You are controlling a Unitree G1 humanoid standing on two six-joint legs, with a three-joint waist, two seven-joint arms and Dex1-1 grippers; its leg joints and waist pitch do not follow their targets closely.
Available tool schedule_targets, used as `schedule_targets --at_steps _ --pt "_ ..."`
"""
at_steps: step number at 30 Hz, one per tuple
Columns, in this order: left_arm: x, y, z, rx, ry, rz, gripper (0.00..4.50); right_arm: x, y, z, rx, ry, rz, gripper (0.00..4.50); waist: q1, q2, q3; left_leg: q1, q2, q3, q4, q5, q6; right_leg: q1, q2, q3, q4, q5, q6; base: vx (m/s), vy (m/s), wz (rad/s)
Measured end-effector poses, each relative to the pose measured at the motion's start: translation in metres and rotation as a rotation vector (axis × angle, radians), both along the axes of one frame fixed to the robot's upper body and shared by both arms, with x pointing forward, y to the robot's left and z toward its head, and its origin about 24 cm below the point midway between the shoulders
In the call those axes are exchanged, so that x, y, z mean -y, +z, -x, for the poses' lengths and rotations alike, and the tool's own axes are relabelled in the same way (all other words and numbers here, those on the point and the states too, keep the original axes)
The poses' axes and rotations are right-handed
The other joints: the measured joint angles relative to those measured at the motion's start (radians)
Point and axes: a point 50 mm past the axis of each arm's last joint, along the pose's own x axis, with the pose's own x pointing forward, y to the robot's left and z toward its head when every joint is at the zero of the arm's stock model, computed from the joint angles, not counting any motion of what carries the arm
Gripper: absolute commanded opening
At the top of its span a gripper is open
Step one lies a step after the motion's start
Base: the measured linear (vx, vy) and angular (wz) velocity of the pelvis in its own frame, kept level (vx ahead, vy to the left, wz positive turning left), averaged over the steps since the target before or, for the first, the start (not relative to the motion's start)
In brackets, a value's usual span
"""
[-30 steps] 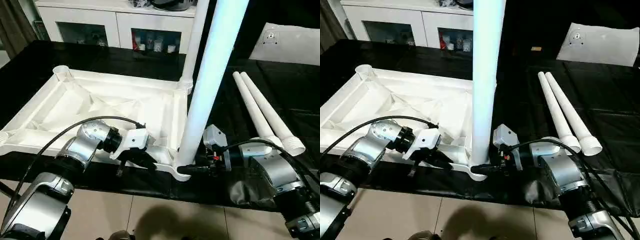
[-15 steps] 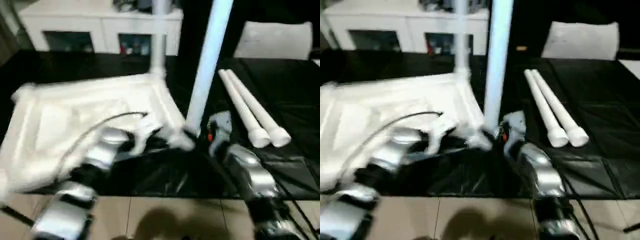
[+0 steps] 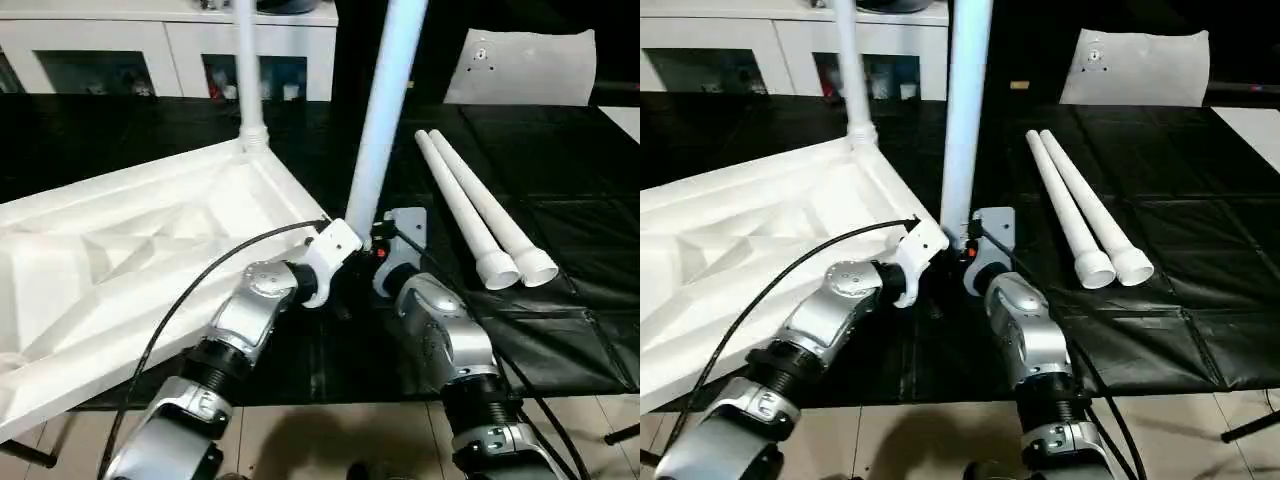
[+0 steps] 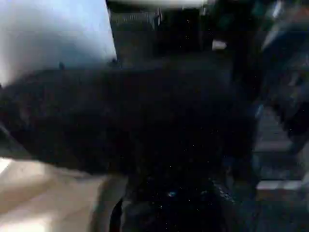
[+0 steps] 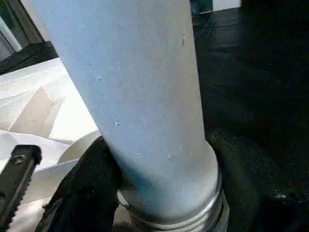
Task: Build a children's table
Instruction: Rotate leg to tighten
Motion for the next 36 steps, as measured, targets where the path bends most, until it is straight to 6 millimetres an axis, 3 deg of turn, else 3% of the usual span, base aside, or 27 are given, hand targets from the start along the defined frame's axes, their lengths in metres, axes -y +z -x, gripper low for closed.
schedule_targets --at_steps 3,10,11,12,13,16,18,23,25,27,36 --pt "-0.005 0.000 0.000 0.012 -0.013 -0.025 0.00 0.000 0.000 0.000 -0.001 -0.005 0.001 2.58 0.000 0.000 0.000 0.000 0.000 0.000 0.000 0.000 0.000 0.000 0.000 0.000 0.000 0.000 0.000 0.000 0.000 0.00" --pt "-0.039 0.002 0.013 0.024 -0.101 -0.108 0.00 0.005 -0.001 -0.001 -0.002 -0.018 0.004 2.58 0.007 0.000 0.000 0.002 0.000 0.000 0.000 0.000 -0.002 0.000 0.000 0.001 0.000 0.000 -0.001 0.000 0.000 0.00" --pt "-0.044 0.003 0.015 0.013 -0.108 -0.114 0.00 0.006 -0.001 -0.001 -0.001 -0.019 0.005 2.93 0.008 0.000 0.000 0.003 0.000 0.000 0.000 0.001 -0.002 0.000 0.000 0.001 0.000 0.000 -0.001 0.000 0.000 0.00" --pt "-0.050 0.006 0.019 -0.003 -0.117 -0.110 0.00 0.007 0.000 -0.001 0.000 -0.018 0.006 2.93 0.009 0.000 0.000 0.004 0.000 0.000 0.000 0.000 -0.002 0.000 0.000 0.001 0.000 0.000 -0.001 0.000 0.000 0.00" --pt "-0.056 0.011 0.020 -0.013 -0.124 -0.109 0.20 0.009 -0.001 -0.001 0.000 -0.012 0.004 3.27 0.013 0.000 0.000 0.004 0.000 0.000 0.000 0.000 -0.002 0.000 0.000 0.001 0.000 0.000 -0.001 0.000 0.000 0.00" --pt "-0.066 0.024 0.022 -0.020 -0.121 -0.097 0.41 0.013 -0.005 0.000 -0.023 -0.013 -0.008 3.40 0.024 0.001 0.001 0.004 0.000 0.001 0.000 0.001 -0.002 0.000 0.000 0.001 0.000 0.001 -0.002 0.000 0.000 0.00" --pt "-0.069 0.032 0.021 -0.012 -0.099 -0.078 0.66 0.017 -0.007 0.001 -0.027 -0.004 -0.005 3.74 0.026 0.002 0.002 0.004 0.000 0.001 0.000 0.001 -0.002 0.000 0.000 0.001 0.001 0.001 -0.002 0.000 0.000 0.00" --pt "-0.071 0.036 0.017 0.007 -0.031 -0.058 0.87 0.021 -0.008 0.002 -0.018 0.023 0.002 4.10 0.027 0.002 0.002 0.003 0.000 0.001 0.000 0.001 -0.002 -0.001 0.000 0.001 0.001 0.001 -0.002 0.000 0.000 0.00" --pt "-0.068 0.038 0.014 0.013 -0.002 -0.050 1.20 0.028 -0.007 0.005 0.000 0.041 0.021 4.31 0.030 0.002 0.002 0.003 0.000 0.001 0.001 0.001 -0.002 -0.001 -0.001 0.001 0.001 0.001 -0.002 0.000 0.000 0.00" --pt "-0.067 0.037 0.014 0.002 0.019 -0.047 1.25 0.038 -0.006 0.010 0.019 0.060 0.027 4.48 0.036 0.002 0.002 0.003 0.000 0.001 0.002 0.001 -0.002 -0.001 -0.001 0.001 0.001 0.001 -0.002 0.000 0.000 0.00" --pt "-0.055 0.031 0.013 -0.004 0.060 -0.041 2.05 0.084 0.004 0.033 0.076 0.133 0.086 4.50 0.063 0.003 0.001 0.003 0.000 0.001 0.008 0.001 -0.002 0.001 -0.001 0.001 0.003 0.002 -0.002 0.000 0.000 0.00"
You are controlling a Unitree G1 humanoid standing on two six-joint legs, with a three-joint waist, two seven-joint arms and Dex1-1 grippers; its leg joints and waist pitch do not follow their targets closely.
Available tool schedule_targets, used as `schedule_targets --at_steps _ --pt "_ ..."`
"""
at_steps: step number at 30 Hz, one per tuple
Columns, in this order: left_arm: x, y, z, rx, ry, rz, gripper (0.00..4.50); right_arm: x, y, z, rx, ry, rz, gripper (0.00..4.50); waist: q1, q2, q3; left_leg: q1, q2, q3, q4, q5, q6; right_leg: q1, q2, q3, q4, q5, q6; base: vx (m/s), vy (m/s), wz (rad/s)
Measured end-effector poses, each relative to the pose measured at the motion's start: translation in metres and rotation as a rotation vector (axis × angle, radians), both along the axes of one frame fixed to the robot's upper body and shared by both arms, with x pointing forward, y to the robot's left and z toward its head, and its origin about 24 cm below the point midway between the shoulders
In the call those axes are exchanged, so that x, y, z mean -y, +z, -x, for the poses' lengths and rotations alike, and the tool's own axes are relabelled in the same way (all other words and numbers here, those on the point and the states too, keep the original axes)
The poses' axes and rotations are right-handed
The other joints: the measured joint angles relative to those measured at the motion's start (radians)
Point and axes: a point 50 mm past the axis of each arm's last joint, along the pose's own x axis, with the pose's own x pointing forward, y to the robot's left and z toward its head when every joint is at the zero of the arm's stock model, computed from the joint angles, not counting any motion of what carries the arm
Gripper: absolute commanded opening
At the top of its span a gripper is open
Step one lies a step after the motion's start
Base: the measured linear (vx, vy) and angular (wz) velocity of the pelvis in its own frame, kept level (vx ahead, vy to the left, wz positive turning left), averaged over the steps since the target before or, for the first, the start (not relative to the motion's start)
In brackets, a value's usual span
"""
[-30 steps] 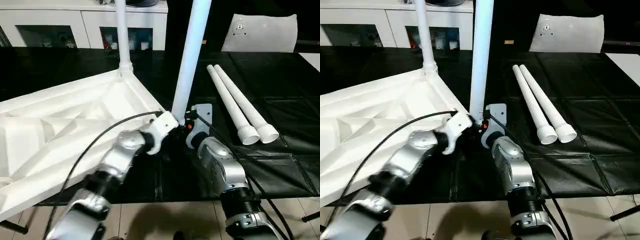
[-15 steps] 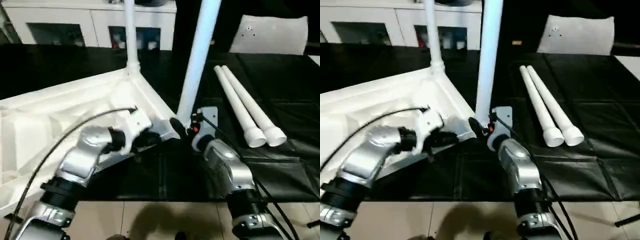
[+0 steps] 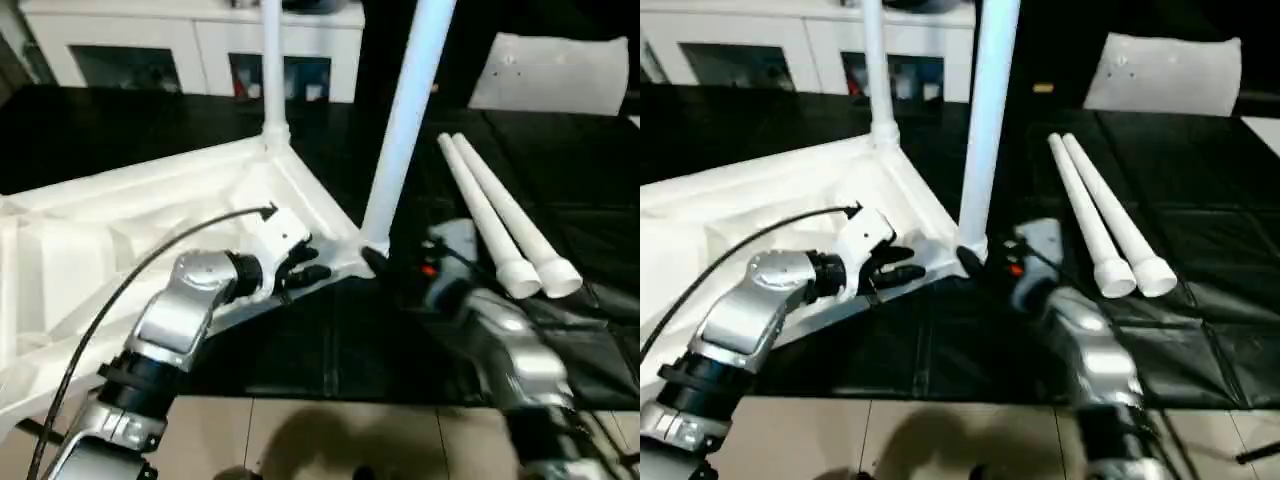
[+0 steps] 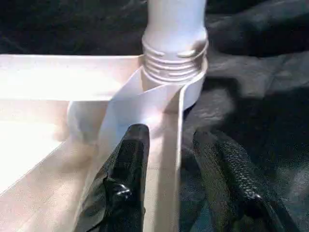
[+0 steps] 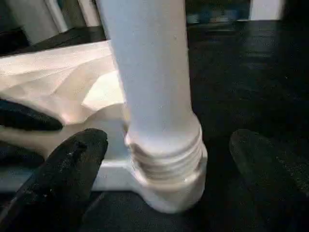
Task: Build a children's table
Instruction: Rotate leg to tighten
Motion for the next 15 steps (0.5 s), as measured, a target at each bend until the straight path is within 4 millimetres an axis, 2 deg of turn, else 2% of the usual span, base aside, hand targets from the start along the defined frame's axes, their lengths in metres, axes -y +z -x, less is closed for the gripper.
schedule_targets --at_steps 2,7,14,15 --pt "0.001 -0.005 -0.001 -0.014 0.022 0.003 2.07 0.017 0.001 0.006 -0.018 -0.003 0.034 4.50 0.001 0.000 0.000 -0.001 0.000 0.000 0.003 0.000 0.000 0.000 0.000 0.000 0.000 0.001 0.001 0.000 0.000 0.00" --pt "0.008 -0.011 -0.001 -0.056 0.018 0.010 2.07 0.036 -0.003 0.013 -0.046 -0.031 0.106 4.50 -0.005 0.000 0.000 -0.001 0.000 -0.001 0.007 0.000 0.001 0.001 0.000 0.000 0.000 0.001 0.006 0.000 0.000 0.00" --pt "0.011 -0.021 -0.004 -0.106 0.036 0.008 2.07 0.048 -0.003 0.027 -0.076 -0.023 0.165 4.50 -0.006 0.000 0.000 -0.003 0.000 -0.001 0.009 0.000 0.001 0.001 0.000 0.000 -0.001 0.003 0.008 0.000 0.000 0.00" --pt "0.012 -0.022 -0.005 -0.108 0.034 0.011 1.90 0.048 -0.003 0.027 -0.079 -0.018 0.169 4.50 -0.007 0.000 0.000 -0.003 0.000 -0.001 0.009 0.000 0.001 0.001 0.000 0.000 -0.001 0.003 0.008 0.000 0.000 0.00"
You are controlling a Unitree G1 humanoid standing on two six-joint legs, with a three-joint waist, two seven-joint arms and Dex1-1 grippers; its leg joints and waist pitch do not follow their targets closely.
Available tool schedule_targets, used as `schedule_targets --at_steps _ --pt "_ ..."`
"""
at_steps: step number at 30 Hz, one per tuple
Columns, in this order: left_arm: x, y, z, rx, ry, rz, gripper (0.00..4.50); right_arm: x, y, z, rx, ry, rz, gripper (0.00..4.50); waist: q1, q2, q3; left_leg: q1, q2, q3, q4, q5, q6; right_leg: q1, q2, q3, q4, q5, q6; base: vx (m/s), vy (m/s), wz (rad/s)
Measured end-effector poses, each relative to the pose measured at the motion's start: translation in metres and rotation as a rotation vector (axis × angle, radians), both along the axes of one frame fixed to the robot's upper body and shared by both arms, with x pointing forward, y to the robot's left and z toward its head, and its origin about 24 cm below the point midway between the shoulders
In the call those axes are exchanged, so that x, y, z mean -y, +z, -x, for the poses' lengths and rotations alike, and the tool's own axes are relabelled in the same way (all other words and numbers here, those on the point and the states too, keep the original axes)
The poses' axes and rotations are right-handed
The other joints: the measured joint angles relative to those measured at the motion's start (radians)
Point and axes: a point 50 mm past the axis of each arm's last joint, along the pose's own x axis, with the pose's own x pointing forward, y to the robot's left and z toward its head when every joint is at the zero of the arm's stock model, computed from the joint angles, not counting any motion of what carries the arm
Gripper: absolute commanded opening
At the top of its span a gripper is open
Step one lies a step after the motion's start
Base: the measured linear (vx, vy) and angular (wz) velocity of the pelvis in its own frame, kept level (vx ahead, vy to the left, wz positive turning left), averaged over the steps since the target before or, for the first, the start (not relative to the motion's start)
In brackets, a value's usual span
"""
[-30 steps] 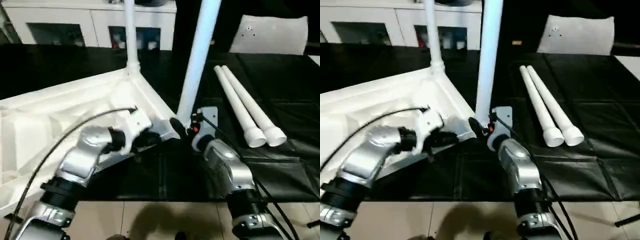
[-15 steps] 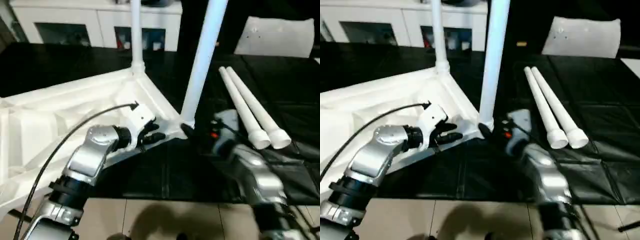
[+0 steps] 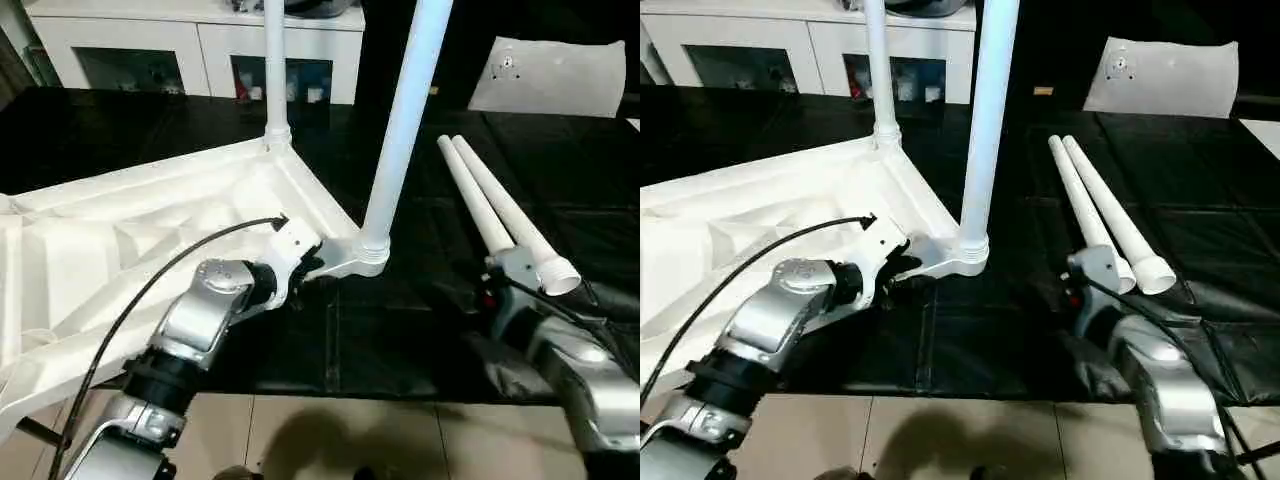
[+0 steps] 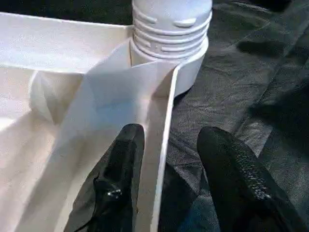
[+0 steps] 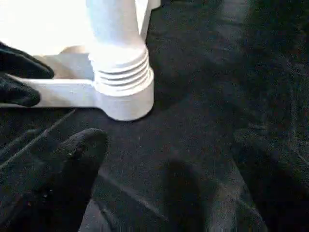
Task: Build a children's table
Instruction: Rotate leg to tighten
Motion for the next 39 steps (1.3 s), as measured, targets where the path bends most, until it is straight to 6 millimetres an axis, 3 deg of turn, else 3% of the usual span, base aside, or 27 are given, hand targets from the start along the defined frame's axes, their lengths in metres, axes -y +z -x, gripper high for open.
schedule_targets --at_steps 11,23,32,39 --pt "-0.001 -0.002 -0.010 0.023 -0.008 -0.064 1.07 -0.015 0.000 0.002 -0.002 0.064 0.024 4.50 0.005 0.001 -0.001 0.000 0.000 -0.001 0.001 0.000 0.000 0.001 0.000 -0.001 0.000 0.001 -0.001 0.000 0.000 0.00" --pt "0.001 -0.001 -0.015 0.049 -0.132 -0.136 0.02 -0.021 -0.003 0.003 -0.015 0.105 0.033 4.50 0.006 0.001 -0.001 0.000 0.000 -0.001 0.003 0.000 0.001 0.002 0.000 0.000 0.000 0.002 0.000 0.000 0.000 0.00" --pt "-0.004 -0.001 -0.015 0.068 -0.227 -0.139 0.02 -0.022 -0.001 0.001 -0.008 0.112 0.034 4.50 0.009 0.001 -0.001 0.000 0.000 -0.001 0.003 0.000 0.002 0.002 0.000 -0.001 0.000 0.002 0.000 0.000 0.000 0.00" --pt "-0.026 -0.003 0.000 0.045 -0.416 -0.104 0.02 -0.030 0.008 -0.004 0.021 0.181 0.019 4.50 0.011 0.005 -0.002 0.001 0.000 -0.001 0.003 0.000 0.001 0.002 0.000 0.000 0.001 0.003 0.000 0.000 0.000 0.00"
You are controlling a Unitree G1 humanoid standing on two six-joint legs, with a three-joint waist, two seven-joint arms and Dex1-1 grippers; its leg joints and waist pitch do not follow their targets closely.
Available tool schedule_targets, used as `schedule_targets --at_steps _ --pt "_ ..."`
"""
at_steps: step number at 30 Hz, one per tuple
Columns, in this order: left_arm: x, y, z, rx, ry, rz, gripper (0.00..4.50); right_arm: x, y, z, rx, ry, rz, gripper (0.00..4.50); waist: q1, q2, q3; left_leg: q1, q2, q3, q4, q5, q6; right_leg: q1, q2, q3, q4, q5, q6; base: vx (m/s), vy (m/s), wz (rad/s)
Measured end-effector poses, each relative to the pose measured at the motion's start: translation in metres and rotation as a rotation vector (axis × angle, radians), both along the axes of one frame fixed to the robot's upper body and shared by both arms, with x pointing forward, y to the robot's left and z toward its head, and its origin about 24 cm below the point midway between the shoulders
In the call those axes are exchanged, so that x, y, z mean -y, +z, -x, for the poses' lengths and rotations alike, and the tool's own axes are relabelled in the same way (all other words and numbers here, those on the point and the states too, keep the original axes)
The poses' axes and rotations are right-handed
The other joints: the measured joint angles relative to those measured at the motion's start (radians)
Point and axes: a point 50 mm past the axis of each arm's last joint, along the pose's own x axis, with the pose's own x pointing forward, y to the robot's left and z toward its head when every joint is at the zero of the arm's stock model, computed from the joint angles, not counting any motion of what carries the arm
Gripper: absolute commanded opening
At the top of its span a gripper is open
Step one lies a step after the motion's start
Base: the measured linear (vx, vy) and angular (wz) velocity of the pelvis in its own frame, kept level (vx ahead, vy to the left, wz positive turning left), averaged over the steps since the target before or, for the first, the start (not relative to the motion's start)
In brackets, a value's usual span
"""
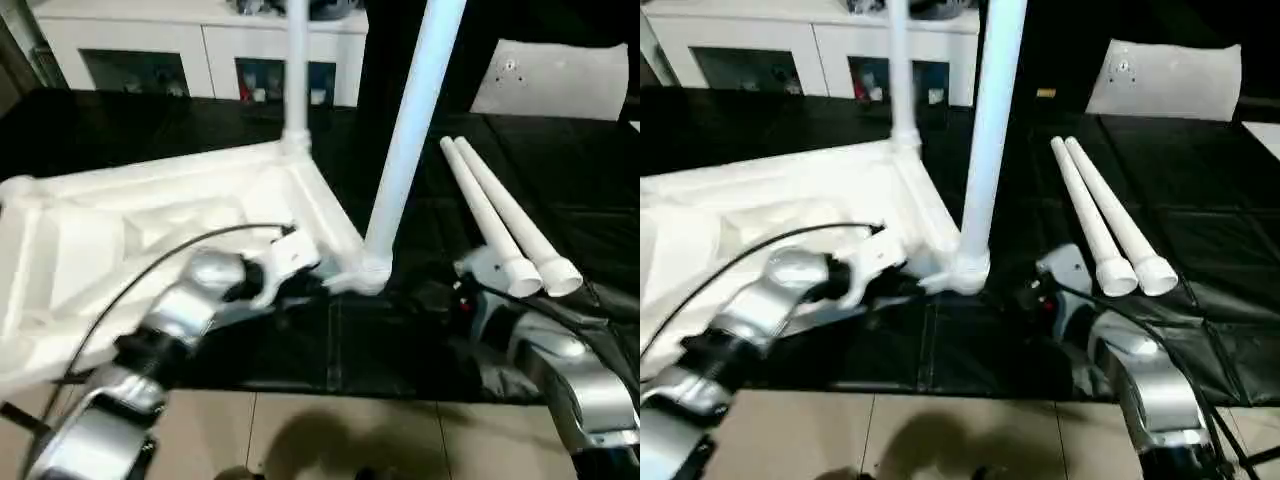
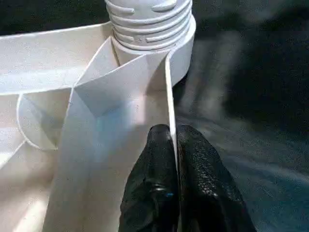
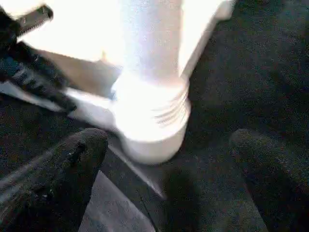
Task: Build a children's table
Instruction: Rotate leg to tighten
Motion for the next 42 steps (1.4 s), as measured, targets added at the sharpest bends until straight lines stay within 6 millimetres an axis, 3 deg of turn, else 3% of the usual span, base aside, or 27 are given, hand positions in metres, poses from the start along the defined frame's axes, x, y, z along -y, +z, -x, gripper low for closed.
schedule_targets --at_steps 9,15,16,22,24,25,37,42 --pt "-0.029 0.002 0.012 -0.058 -0.193 -0.017 0.02 -0.022 0.006 0.004 -0.023 0.258 -0.064 4.50 0.009 -0.001 0.000 0.000 0.000 0.000 0.000 0.000 0.000 0.000 0.000 0.001 0.001 0.000 0.000 0.000 0.000 0.00" --pt "-0.033 0.004 0.016 -0.068 -0.305 -0.049 0.00 -0.038 0.017 0.002 0.011 0.443 -0.089 4.03 0.020 -0.004 0.001 0.000 -0.001 0.001 0.001 0.000 0.000 0.001 -0.002 0.000 0.001 0.000 0.000 0.000 0.000 0.00" --pt "-0.034 0.003 0.016 -0.068 -0.317 -0.052 0.00 -0.040 0.018 0.000 0.009 0.470 -0.089 3.79 0.020 -0.005 0.001 0.000 -0.001 0.001 0.001 0.000 0.000 0.001 -0.002 0.000 0.001 0.000 -0.001 0.000 0.000 0.00" --pt "-0.032 0.004 0.014 -0.058 -0.367 -0.078 0.00 -0.042 0.018 -0.002 -0.033 0.588 -0.082 3.33 0.036 -0.006 0.001 0.001 -0.001 0.002 0.001 0.000 0.000 0.001 -0.003 0.000 0.002 0.003 -0.005 0.000 0.000 0.00" --pt "-0.030 0.005 0.013 -0.051 -0.378 -0.082 0.00 -0.044 0.018 -0.002 -0.034 0.615 -0.083 3.29 0.044 -0.006 0.001 0.001 -0.001 0.002 0.001 0.000 0.000 0.001 -0.003 0.000 0.002 0.003 -0.005 0.000 0.000 0.00" --pt "-0.030 0.005 0.013 -0.049 -0.382 -0.082 0.00 -0.045 0.018 -0.002 -0.032 0.630 -0.082 3.03 0.046 -0.006 0.001 0.000 -0.001 0.002 0.001 0.000 0.000 0.001 -0.003 0.000 0.002 0.003 -0.005 0.000 0.000 0.00" --pt "-0.029 0.004 0.012 -0.068 -0.395 -0.079 0.00 -0.046 0.017 -0.004 -0.048 0.706 -0.063 2.08 0.049 -0.007 0.001 0.001 -0.001 0.003 0.001 0.000 0.000 0.001 -0.004 0.000 0.003 0.003 -0.004 0.000 0.000 0.00" --pt "-0.029 0.004 0.012 -0.072 -0.394 -0.074 0.00 -0.046 0.018 -0.004 -0.047 0.710 -0.056 2.01 0.050 -0.007 0.001 0.001 -0.001 0.003 0.001 0.000 0.000 0.001 -0.004 0.000 0.003 0.000 -0.001 0.000 0.000 0.00"
